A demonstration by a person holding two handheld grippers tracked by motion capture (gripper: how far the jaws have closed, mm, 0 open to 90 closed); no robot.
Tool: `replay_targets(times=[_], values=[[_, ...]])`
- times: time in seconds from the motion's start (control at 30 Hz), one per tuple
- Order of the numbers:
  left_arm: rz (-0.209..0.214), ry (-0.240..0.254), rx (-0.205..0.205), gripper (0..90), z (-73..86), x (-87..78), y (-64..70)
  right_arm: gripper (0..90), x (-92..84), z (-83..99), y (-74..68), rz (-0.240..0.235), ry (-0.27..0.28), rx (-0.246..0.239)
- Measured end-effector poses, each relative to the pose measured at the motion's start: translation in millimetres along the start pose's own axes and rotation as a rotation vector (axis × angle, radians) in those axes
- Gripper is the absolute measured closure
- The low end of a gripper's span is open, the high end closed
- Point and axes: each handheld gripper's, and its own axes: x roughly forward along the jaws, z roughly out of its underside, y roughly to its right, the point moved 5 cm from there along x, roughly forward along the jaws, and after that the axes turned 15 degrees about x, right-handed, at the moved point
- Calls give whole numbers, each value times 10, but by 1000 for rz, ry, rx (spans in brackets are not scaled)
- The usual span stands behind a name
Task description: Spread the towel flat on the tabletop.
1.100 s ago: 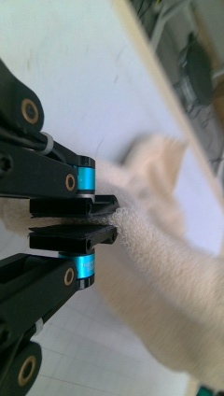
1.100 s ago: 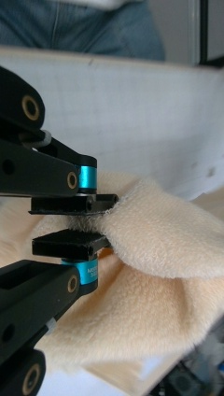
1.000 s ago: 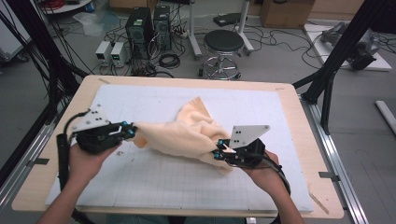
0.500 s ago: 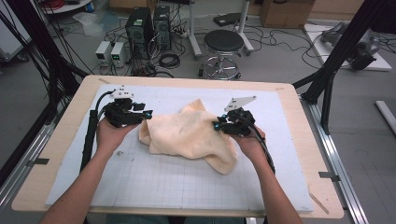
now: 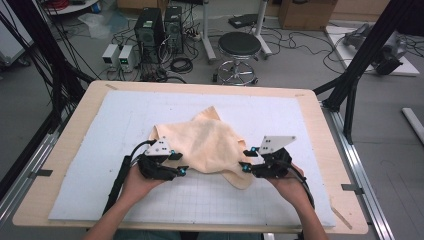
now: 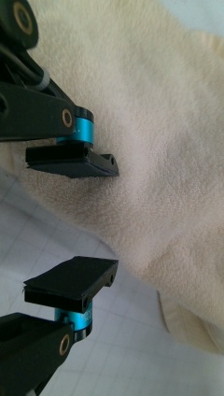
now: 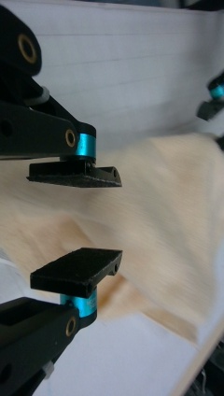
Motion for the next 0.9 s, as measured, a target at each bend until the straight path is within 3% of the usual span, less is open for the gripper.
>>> replay_targets(times=[0.1, 0.17, 0.23, 0.3, 0.37, 0.5, 0.67, 0.73, 0.83, 0.9], values=[[-22, -37, 2, 502, 45, 149, -45, 564, 97, 117, 26, -3, -33, 9], [-42, -32, -12, 573, 44, 207, -77, 592, 209, 186, 62, -27, -47, 30], [-63, -22, -10, 654, 30, 224, -98, 677, 304, 206, 69, -70, -73, 44], [-63, -17, -13, 719, 15, 190, -124, 758, 326, 181, 58, -69, -77, 27], [-62, -11, -21, 748, -1, 115, -147, 795, 291, 128, 48, -68, -73, 23], [-76, 15, -29, 758, -66, -106, -240, 826, 135, -35, 34, -59, -6, 15], [-94, 76, -59, 765, -197, -455, -394, 836, -64, -272, -7, -49, 54, -10], [-136, 137, -72, 810, -270, -636, -475, 837, -130, -362, -21, -31, 69, -28], [-118, 145, -80, 867, -306, -762, -522, 838, -197, -472, -44, -30, 84, -40], [-77, 115, -60, 823, -282, -702, -424, 838, -180, -508, -79, -25, 73, -53]])
